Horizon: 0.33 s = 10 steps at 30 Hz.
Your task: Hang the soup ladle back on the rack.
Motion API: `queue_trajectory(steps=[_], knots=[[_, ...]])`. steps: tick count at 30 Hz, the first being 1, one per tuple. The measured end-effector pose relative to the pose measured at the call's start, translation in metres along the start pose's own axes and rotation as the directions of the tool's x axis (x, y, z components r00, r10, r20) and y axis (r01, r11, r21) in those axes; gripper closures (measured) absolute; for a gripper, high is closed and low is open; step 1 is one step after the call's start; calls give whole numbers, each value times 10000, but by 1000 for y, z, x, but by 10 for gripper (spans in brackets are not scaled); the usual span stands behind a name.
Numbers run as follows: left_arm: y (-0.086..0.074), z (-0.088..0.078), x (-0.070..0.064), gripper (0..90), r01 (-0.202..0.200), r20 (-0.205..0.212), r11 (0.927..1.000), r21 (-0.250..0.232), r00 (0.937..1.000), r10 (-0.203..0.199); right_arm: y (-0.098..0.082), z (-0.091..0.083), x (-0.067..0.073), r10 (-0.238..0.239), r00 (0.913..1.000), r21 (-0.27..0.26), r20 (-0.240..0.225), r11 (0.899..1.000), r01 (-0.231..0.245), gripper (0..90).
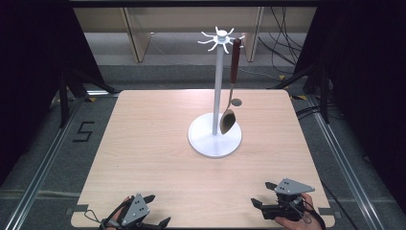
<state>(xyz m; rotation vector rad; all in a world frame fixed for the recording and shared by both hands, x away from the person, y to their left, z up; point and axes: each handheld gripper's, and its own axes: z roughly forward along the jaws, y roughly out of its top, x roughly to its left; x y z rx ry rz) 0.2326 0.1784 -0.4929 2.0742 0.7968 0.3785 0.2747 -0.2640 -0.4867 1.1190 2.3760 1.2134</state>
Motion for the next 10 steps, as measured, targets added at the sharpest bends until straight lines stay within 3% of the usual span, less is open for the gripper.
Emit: queue_trajectory(steps=[4,6,10], knots=[[1,-1,1,149,-33,66,10000,72,10000,32,0,0,-4,-357,9993,55,117,9994,356,215],[0,0,0,149,-51,-22,10000,53,10000,51,0,1,-5,-385,9992,132,-119,9992,386,217],[1,0,1,149,-51,50,10000,84,10000,50,-1,2,-5,-390,9991,-3,163,9992,390,218]])
